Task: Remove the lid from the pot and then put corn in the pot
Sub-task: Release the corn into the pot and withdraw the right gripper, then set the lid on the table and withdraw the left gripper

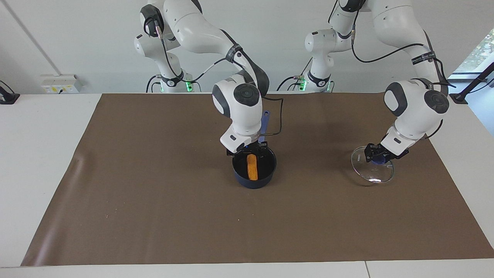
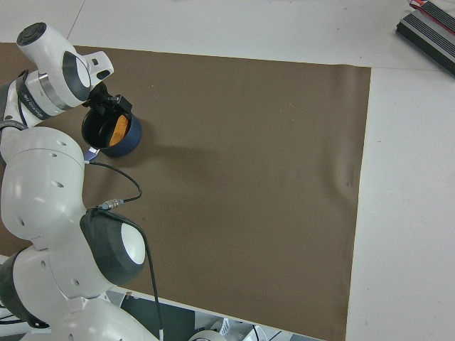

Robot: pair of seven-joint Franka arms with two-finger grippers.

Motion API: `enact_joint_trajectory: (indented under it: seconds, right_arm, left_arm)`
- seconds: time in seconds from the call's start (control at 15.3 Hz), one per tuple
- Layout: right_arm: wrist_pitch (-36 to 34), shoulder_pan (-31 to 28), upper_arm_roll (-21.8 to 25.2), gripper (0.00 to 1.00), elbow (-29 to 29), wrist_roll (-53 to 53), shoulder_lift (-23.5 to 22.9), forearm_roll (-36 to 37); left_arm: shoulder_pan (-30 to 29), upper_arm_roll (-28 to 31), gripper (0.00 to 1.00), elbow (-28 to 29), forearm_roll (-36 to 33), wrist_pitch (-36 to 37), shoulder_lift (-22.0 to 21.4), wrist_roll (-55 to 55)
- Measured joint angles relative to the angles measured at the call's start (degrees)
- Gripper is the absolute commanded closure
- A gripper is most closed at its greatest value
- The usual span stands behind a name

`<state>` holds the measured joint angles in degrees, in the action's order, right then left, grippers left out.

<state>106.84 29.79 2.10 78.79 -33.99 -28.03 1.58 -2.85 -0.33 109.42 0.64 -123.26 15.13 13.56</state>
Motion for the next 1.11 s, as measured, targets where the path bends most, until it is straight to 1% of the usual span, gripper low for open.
enact_joint_trajectory:
  seconds: [0.26, 0.39, 0.46, 0.52, 0.72, 0.98, 1.04, 1.11]
  right_arm:
    - [-12.53, -11.75, 0.07, 0.00, -0.41, 13.51, 9.67, 0.14]
    - [-17.95, -16.03, 0.09, 0.00, -0.40, 18.71, 14.00, 0.14]
    - [-20.39, -17.84, 0.10, 0.00, -0.21, 21.06, 15.83, 0.15]
    - [-22.22, -19.64, 0.12, 0.00, 0.42, 23.14, 17.53, 0.15]
    - [-23.57, -24.06, 0.14, 0.00, 4.88, 29.11, 21.63, 0.15]
    - [-22.26, -24.36, -0.06, 0.00, 10.63, 30.23, 25.37, 0.15]
    - [-21.94, -24.41, 0.04, 0.00, 11.45, 30.23, 26.05, 0.16]
    - [-21.57, -24.47, 0.37, 0.00, 11.95, 30.23, 26.46, 0.16]
  left_arm:
    - [0.00, -0.03, 1.00, 0.34, 0.00, -3.32, 2.76, 1.64]
    - [0.00, -0.06, 1.00, 0.33, -0.01, -3.38, 2.75, 1.86]
    - [0.00, -0.06, 0.98, 0.33, -0.01, -3.39, 2.75, 1.87]
    - [0.00, -0.06, 0.01, 0.34, -0.01, -3.39, 2.75, 1.87]
    - [0.00, -0.07, 0.00, 0.37, -0.01, -3.45, 2.82, 1.88]
    - [0.07, -0.19, 0.00, -0.56, -0.01, -3.19, 1.98, 1.72]
    - [0.15, -0.31, 0.00, -1.38, -0.01, -2.00, 1.19, 0.78]
    - [0.27, -0.48, 0.00, -2.94, -0.01, 0.80, 0.23, -1.28]
